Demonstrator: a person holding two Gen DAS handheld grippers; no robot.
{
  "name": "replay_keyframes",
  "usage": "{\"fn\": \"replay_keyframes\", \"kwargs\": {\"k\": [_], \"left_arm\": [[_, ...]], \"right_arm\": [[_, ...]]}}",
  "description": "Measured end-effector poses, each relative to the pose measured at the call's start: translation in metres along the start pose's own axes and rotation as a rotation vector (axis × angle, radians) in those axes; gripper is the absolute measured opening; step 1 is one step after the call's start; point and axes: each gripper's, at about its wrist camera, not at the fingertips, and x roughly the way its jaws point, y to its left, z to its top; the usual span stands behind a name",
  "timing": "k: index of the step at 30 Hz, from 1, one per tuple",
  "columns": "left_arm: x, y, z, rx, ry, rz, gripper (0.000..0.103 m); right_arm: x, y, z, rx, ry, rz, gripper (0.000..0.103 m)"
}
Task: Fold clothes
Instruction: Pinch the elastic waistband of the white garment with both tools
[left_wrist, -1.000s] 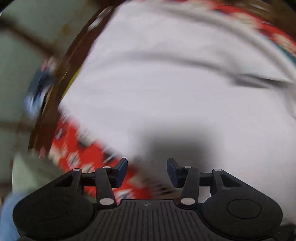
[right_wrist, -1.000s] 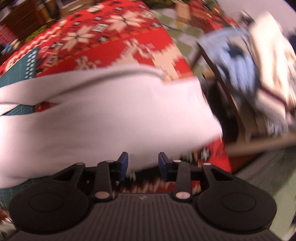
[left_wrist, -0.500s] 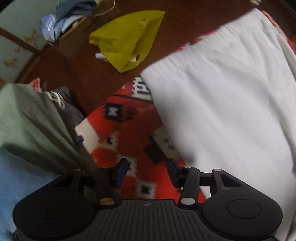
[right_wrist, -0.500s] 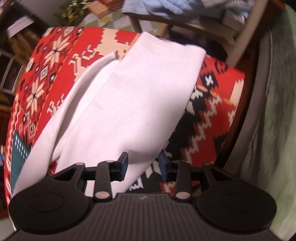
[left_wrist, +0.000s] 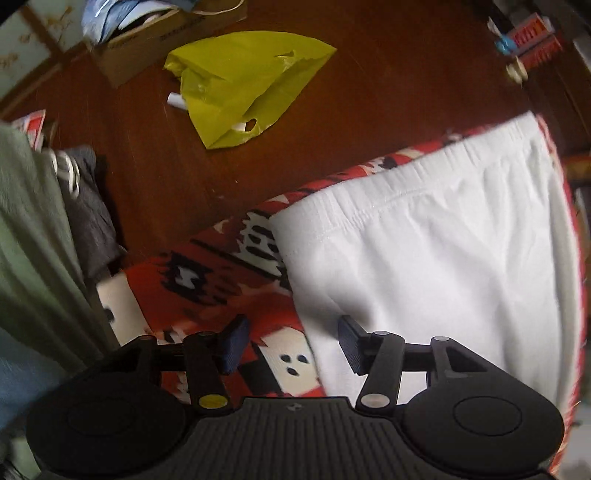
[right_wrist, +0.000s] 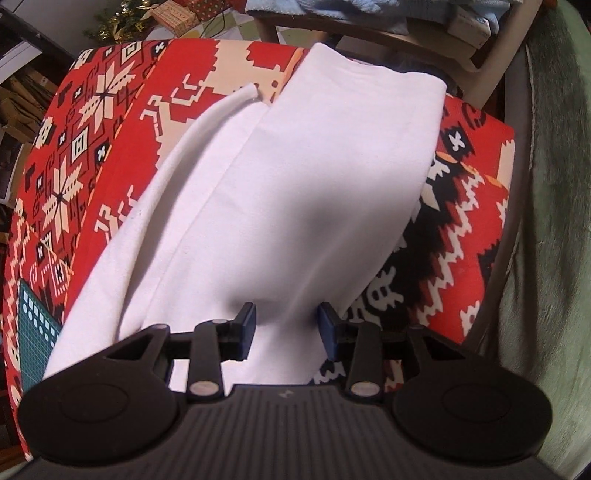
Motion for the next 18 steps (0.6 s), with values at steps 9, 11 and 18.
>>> {"fn": "replay_keyframes", "kwargs": {"k": [9, 11, 18], "left_arm": [[0.002, -0.005, 0.005, -0.08, -0.067, -0.01, 0.054], [0.005, -0.012, 0.007, -0.068, -0.08, 0.007, 0.054], [-0.002, -0.046, 0.005, 0.079, -0.11, 0.106, 0.007]], "right_arm": [[-0.001, -0.012, 0.01, 0.12, 0.01, 0.084, 0.041], [0.002, -0.013, 0.012, 0.132, 0.015, 0.089, 0.04], [0.004, -0.011, 0.013, 0.075, 0.013, 0.031, 0.005]]}}
